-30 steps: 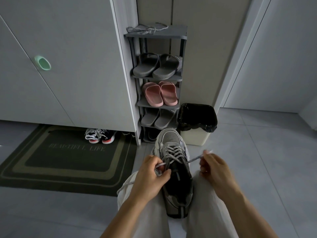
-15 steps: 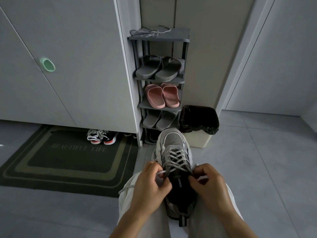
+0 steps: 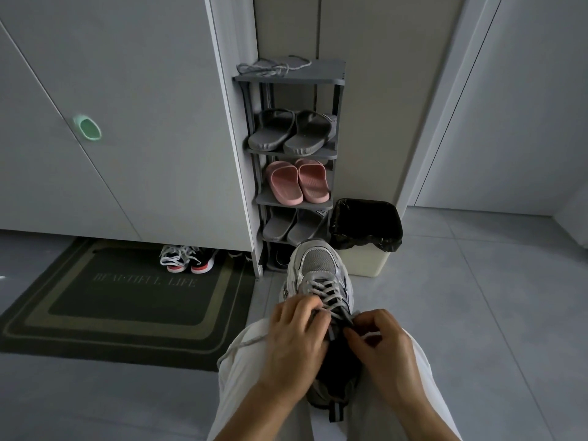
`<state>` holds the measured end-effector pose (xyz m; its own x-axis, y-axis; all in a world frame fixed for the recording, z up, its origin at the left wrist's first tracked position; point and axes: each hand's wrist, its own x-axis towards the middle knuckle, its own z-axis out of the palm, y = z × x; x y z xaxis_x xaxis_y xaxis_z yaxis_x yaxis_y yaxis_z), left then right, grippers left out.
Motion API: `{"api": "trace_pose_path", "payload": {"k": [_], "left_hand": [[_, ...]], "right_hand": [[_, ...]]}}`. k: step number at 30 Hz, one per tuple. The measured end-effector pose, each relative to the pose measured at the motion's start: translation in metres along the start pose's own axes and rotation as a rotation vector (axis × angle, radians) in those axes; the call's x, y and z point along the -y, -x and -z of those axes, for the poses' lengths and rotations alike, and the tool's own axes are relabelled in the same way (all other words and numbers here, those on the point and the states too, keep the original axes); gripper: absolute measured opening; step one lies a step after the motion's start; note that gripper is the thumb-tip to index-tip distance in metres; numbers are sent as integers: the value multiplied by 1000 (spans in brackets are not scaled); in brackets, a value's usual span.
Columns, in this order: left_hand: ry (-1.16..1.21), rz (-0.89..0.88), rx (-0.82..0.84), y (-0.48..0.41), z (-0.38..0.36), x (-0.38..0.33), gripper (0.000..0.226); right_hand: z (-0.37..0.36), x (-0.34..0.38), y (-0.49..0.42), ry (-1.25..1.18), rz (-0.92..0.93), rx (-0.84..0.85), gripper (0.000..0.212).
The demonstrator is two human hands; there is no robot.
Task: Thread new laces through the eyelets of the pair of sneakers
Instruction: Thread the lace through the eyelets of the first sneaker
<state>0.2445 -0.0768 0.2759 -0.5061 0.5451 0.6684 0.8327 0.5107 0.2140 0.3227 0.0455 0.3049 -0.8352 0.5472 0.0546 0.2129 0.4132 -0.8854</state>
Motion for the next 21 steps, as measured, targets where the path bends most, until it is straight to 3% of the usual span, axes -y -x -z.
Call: {"api": "trace_pose_path", "payload": {"k": [3,7,8,10,11,13,15,17,19,21], "left_hand": [[-6,-25,-74,-1,-1,1,14],[39,9,-93,-5,-1,4,18],[60,14,-91,-6,0,5,19],[89,13,-81,-5,1,4,19],[98,10,-82,-5,2,2,17],[120,15,-99,-2,3,-2,13],[144,4,-103,-1,5,-6,10],[143,-20,-69,0,6,-7,10],[245,45,-28,-1,12,-5,6],[514,242,-42,-10,26,4,10]], "right_hand": [[-5,-9,0,-22,-26,-21,23],[-4,-9,17,-19,-83,8,29],[-7,-4,23,-99,-134,67,38],[-18,-1,27,-575,-293,230,46],[-24,0,25,-825,-345,329,46],[-36,1,17,-1086,-339,468,37],[-47,7,8,-1105,-382,294,61],[-50,0,7,-1187,-421,153,67],[-59,0,3,-1320,-498,192,62],[-68,2,-2,-1512,-517,305,62]]}}
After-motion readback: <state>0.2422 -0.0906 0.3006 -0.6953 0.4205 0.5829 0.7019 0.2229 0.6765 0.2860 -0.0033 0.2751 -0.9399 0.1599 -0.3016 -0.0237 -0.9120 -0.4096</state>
